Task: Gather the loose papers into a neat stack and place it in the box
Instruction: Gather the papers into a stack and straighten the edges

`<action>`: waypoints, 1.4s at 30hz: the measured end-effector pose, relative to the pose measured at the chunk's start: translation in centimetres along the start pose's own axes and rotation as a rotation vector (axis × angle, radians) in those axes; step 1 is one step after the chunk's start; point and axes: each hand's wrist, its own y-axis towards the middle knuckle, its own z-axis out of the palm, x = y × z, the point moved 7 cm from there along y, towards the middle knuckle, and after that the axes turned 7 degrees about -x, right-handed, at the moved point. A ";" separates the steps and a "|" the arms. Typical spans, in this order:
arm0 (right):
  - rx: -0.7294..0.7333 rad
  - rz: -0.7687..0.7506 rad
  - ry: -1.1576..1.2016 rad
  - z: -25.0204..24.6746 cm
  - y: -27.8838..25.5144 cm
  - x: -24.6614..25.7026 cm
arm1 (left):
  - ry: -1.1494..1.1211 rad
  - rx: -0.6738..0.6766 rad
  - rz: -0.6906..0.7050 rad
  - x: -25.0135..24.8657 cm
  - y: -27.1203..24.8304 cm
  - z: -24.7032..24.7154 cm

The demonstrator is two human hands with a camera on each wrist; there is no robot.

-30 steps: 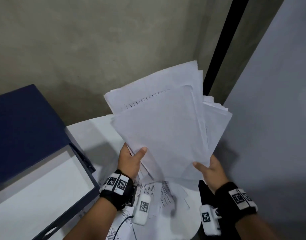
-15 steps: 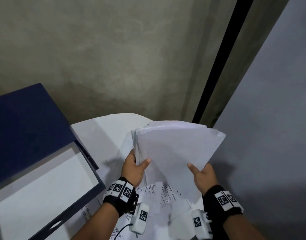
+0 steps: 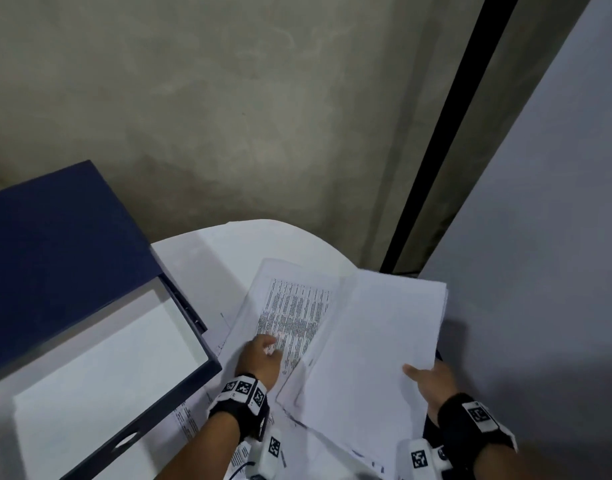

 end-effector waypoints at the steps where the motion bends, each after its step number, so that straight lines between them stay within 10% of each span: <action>1: -0.008 0.011 -0.066 0.0 0.4 -1.0 | 0.060 -0.033 -0.016 0.8 0.4 -0.6; 18: 0.014 0.039 -0.223 0.1 1.9 -3.7 | 0.234 -0.037 -0.147 1.0 1.4 -2.9; 42: 0.178 -0.059 -0.316 1.9 1.1 -2.5 | -0.241 -0.416 0.475 -14.3 -5.6 -11.2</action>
